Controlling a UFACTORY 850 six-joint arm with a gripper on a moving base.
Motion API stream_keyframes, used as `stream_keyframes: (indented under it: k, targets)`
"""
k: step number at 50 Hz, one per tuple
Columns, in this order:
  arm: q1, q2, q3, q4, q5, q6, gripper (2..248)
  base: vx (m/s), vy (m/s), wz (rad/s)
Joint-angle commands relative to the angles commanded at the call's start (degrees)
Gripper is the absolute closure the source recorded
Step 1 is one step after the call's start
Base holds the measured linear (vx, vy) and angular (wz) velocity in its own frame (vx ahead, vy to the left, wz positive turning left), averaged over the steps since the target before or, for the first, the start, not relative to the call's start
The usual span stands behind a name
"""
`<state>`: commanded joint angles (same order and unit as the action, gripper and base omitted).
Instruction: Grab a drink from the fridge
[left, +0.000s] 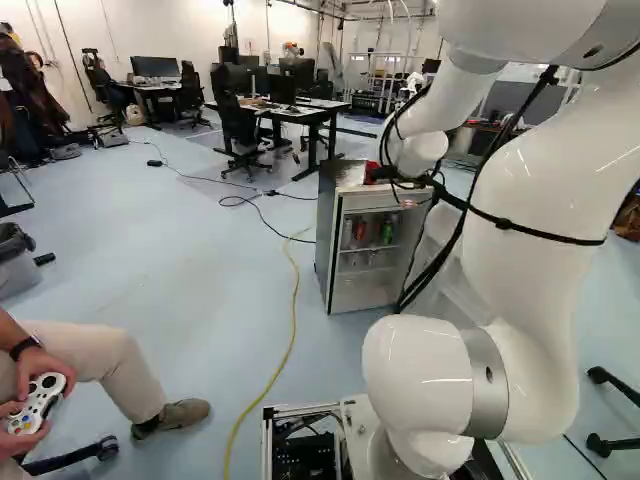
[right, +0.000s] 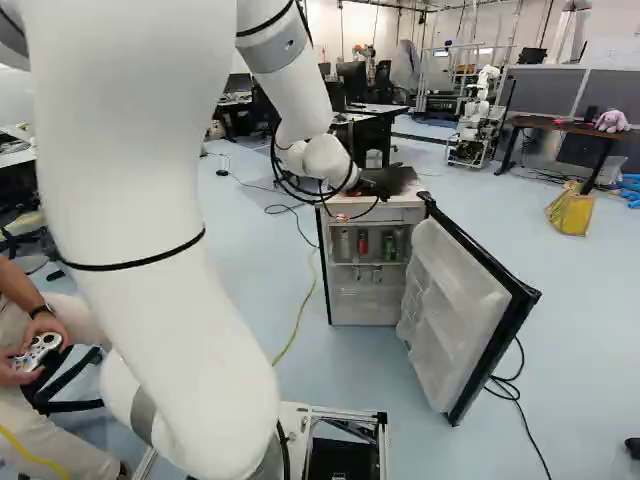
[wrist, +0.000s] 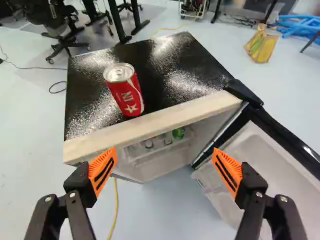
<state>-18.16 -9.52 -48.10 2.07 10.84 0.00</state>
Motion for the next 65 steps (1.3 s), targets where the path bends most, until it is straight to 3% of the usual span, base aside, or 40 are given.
stream_keyframes:
  k: [18, 65]
  targets:
    - [-3.41, 2.34, -0.06, 0.24, -8.09, 0.00, 3, 0.000, 0.000, 0.000]
    - [-11.45, 3.95, -5.28, -3.24, -19.97, 0.00, 3, 0.000, 0.000, 0.000]
